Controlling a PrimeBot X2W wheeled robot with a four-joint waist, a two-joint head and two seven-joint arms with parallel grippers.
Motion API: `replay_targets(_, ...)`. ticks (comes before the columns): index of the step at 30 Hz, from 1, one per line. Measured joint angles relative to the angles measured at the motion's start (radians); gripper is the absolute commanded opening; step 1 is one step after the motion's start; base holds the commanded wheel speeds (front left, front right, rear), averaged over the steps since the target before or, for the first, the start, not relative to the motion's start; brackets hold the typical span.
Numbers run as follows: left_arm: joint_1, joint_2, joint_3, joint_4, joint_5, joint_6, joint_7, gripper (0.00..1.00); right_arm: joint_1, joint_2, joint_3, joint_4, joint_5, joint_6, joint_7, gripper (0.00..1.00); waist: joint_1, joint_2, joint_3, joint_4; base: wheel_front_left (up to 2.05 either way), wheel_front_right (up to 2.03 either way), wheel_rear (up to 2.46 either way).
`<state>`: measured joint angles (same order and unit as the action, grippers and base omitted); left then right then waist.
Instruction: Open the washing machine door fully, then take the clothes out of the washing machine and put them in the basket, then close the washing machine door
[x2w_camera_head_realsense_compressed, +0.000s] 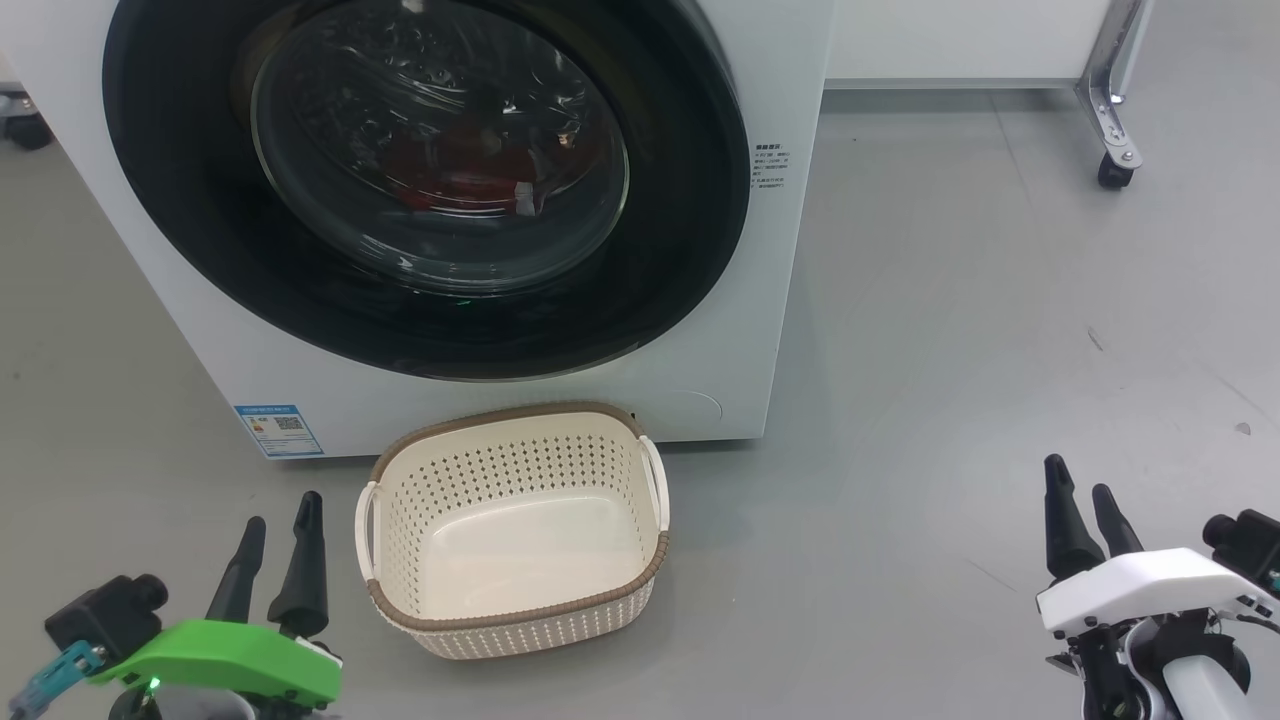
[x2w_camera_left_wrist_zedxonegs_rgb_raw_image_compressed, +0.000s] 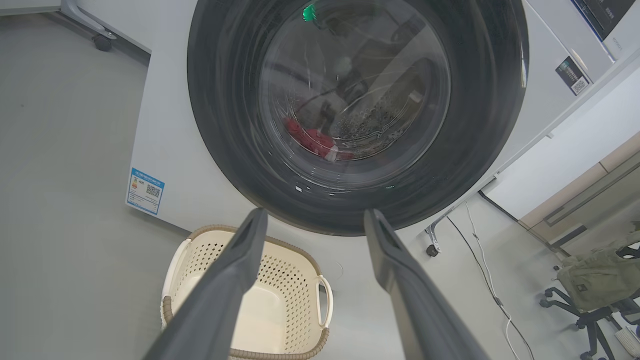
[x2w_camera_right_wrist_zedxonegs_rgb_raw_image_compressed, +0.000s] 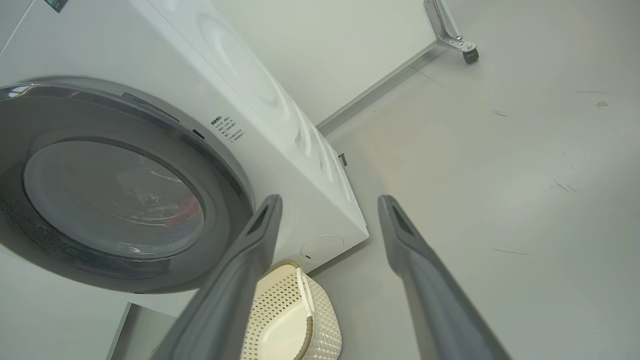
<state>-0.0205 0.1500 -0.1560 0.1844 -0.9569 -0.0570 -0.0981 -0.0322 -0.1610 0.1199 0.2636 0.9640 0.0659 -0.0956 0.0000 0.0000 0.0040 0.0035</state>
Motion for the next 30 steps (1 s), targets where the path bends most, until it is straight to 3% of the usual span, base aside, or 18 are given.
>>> replay_targets(10,0.000,0.005,-0.047,-0.016,0.156,0.035,-0.036,1.00,0.000,-0.003,0.052,-0.011,-0.162,-0.033,-0.037,1.00,0.0000,0.0000,0.000,-0.001,0.00,0.00,0.00)
replay_targets(30,0.000,0.000,-0.113,0.001,0.376,0.086,-0.098,1.00,0.000,-0.010,0.126,-0.008,-0.422,-0.062,-0.101,1.00,0.0000,0.0000,0.003,0.000,0.00,0.00,0.00)
